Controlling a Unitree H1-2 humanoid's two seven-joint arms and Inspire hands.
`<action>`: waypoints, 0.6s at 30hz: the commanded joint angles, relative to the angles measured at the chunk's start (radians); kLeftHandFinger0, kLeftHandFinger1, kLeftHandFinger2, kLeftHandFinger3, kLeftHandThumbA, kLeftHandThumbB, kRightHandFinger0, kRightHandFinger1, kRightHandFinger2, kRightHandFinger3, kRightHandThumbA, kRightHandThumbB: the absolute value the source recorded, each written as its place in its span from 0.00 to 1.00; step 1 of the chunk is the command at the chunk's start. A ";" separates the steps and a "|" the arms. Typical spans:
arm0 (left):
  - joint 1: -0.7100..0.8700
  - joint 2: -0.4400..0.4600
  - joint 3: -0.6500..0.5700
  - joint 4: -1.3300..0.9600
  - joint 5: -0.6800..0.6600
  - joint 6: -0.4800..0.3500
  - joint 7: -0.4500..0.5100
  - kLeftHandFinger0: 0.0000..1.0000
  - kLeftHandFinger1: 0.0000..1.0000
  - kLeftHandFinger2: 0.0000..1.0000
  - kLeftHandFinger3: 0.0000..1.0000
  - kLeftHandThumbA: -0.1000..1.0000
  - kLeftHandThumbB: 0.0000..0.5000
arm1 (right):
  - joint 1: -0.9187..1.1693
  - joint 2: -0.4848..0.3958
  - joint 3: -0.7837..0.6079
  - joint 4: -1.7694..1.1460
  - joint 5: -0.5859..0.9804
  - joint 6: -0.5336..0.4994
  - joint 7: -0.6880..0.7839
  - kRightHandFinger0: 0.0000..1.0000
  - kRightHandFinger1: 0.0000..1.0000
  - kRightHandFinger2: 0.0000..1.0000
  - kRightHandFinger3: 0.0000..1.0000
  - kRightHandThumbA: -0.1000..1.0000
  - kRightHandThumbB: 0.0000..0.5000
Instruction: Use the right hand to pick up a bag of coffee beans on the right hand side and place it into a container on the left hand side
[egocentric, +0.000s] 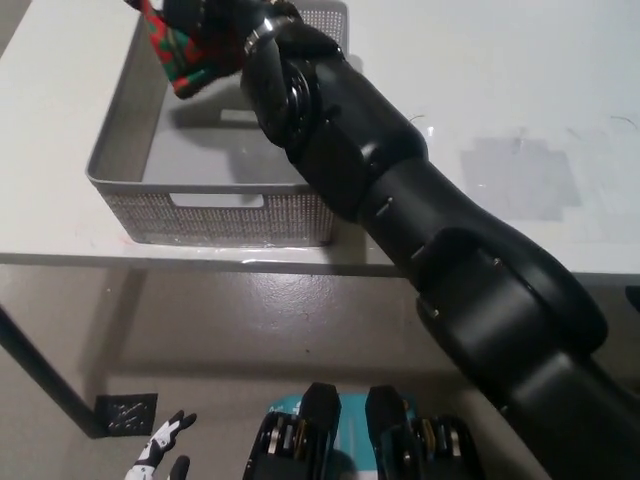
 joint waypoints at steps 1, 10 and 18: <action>0.010 0.009 -0.006 -0.023 -0.001 -0.017 -0.011 1.00 1.00 1.00 1.00 1.00 0.93 | -0.074 -0.027 0.024 -0.012 -0.016 0.096 0.006 0.32 0.63 1.00 1.00 0.51 0.60; 0.022 0.013 -0.009 -0.015 0.002 -0.020 -0.018 1.00 1.00 1.00 1.00 1.00 0.95 | -0.021 -0.081 0.073 -0.082 -0.014 0.142 0.121 1.00 1.00 1.00 1.00 1.00 0.87; 0.016 0.012 -0.015 -0.009 0.002 -0.027 -0.019 1.00 1.00 1.00 1.00 1.00 0.94 | 0.033 -0.126 0.078 -0.173 -0.008 0.161 0.183 1.00 1.00 1.00 1.00 1.00 1.00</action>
